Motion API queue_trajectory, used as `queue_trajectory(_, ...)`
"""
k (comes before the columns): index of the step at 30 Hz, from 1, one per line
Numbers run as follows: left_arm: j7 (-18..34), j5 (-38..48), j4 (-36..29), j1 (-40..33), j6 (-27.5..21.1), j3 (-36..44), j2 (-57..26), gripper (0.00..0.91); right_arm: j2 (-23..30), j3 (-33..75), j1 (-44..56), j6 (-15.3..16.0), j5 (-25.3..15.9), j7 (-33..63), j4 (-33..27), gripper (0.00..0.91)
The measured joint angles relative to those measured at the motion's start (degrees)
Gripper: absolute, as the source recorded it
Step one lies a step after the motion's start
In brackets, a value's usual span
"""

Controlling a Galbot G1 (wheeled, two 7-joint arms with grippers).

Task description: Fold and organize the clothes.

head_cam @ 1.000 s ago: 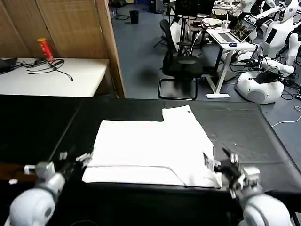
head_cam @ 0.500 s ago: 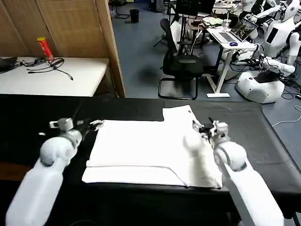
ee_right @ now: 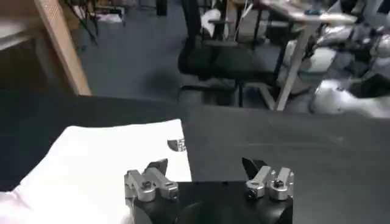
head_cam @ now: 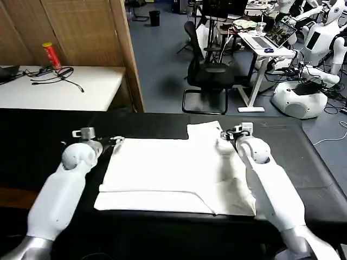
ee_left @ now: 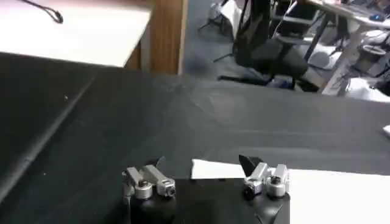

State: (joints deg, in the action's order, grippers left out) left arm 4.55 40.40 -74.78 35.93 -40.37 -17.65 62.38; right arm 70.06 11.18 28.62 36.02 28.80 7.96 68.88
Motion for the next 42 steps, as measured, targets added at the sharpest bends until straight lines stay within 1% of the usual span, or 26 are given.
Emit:
queue_trajectory(5, -0.31, -0.26, 1.55, -0.63, 0.12, 0.12, 0.56, 0.878, 0.89, -0.68, -1.05, -0.07, -0.24, -0.04, -2.33, 0.878)
queue_trajectory(6, -0.42, -0.37, 1.81, -0.68, 0.15, 0.13, 0.65, 0.829, 1.04, -0.84, -1.24, -0.06, -0.36, -0.08, -2.82, 0.878)
queue_trajectory(7, -0.49, -0.57, 2.02, -0.68, 0.19, 0.12, 0.74, 0.8, 1.15, -0.93, -1.41, -0.05, -0.41, -0.12, -3.25, 0.878)
queue_trajectory(8, -0.57, -0.88, 2.19, -0.69, 0.26, 0.13, 0.82, 0.731, 1.2, -0.97, -1.48, -0.04, -0.45, -0.14, -3.52, 0.878)
queue_trajectory(9, -0.66, -1.28, 2.37, -0.67, 0.32, 0.12, 0.89, 0.702, 1.27, -1.04, -1.55, -0.02, -0.56, -0.23, -3.76, 0.878)
queue_trajectory(10, -0.77, -1.59, 2.66, -0.61, 0.37, 0.1, 0.99, 0.536, 1.32, -1.09, -1.58, 0.0, -0.6, -0.37, -3.96, 0.751)
queue_trajectory(11, -0.8, -1.78, 2.85, -0.56, 0.4, 0.03, 1.08, 0.468, 1.35, -1.11, -1.58, 0.02, -0.69, -0.5, -4.13, 0.673)
queue_trajectory(12, -0.82, -1.87, 3.07, -0.49, 0.43, -0.04, 1.13, 0.293, 1.39, -1.14, -1.57, 0.05, -0.82, -0.59, -4.3, 0.517)
queue_trajectory(13, -0.82, -2.03, 3.21, -0.41, 0.44, -0.08, 1.16, 0.215, 1.46, -1.19, -1.55, 0.04, -1.01, -0.71, -4.41, 0.41)
queue_trajectory(14, -0.85, -2.12, 3.26, -0.33, 0.45, -0.08, 1.16, 0.176, 1.51, -1.24, -1.51, -0.01, -1.22, -0.84, -4.51, 0.322)
queue_trajectory(15, -0.92, -2.25, 3.25, -0.21, 0.46, -0.08, 1.15, 0.137, 1.53, -1.25, -1.44, -0.04, -1.33, -0.95, -4.6, 0.176)
queue_trajectory(16, -1.07, -2.46, 3.14, -0.03, 0.45, -0.08, 1.16, 0.107, 1.59, -1.26, -1.4, -0.07, -1.45, -1.02, -4.68, 0.088)
queue_trajectory(18, -1.22, -2.49, 2.82, 0.25, 0.31, -0.08, 1.16, 0.059, 1.65, -1.27, -1.38, -0.14, -1.6, -1.1, -4.81, 0.068)
queue_trajectory(21, -1.51, -2.38, 2.24, 0.48, -0.03, -0.15, 1.12, 0.029, 1.7, -1.24, -1.32, -0.17, -1.69, -1.2, -4.86, 0.059)
queue_trajectory(22, -1.61, -2.22, 2.07, 0.51, -0.12, -0.12, 1.13, 0.0, 1.72, -1.23, -1.26, -0.21, -1.79, -1.23, -4.86, 0.049)
queue_trajectory(25, -1.69, -2.17, 1.99, 0.4, -0.12, -0.03, 1.14, 0.0, 1.79, -1.2, -1.02, -0.9, -1.91, -1.3, -4.81, 0.029)
queue_trajectory(30, -1.7, -2.73, 1.97, 0.34, 0.79, -0.17, 1.26, 0.0, 1.66, -1.17, -0.24, -4.46, -2.29, -2.17, -4.24, 0.0)
queue_trajectory(33, -1.69, -2.56, 1.26, 0.49, 0.96, -0.44, 0.93, 0.0, 1.31, -1.05, 0.18, -6.22, -2.29, -2.55, -3.63, 0.0)
queue_trajectory(37, -1.68, -2.12, -0.12, 0.51, 1.03, -0.56, 0.52, 0.0, 0.73, -0.95, 0.88, -7.14, -2.38, -2.68, -2.43, 0.0)
queue_trajectory(42, -1.59, -0.99, -1.9, 0.77, 0.85, -0.61, -0.29, 0.0, 0.12, -0.98, 1.68, -7.44, -2.7, -2.98, -0.85, 0.0)
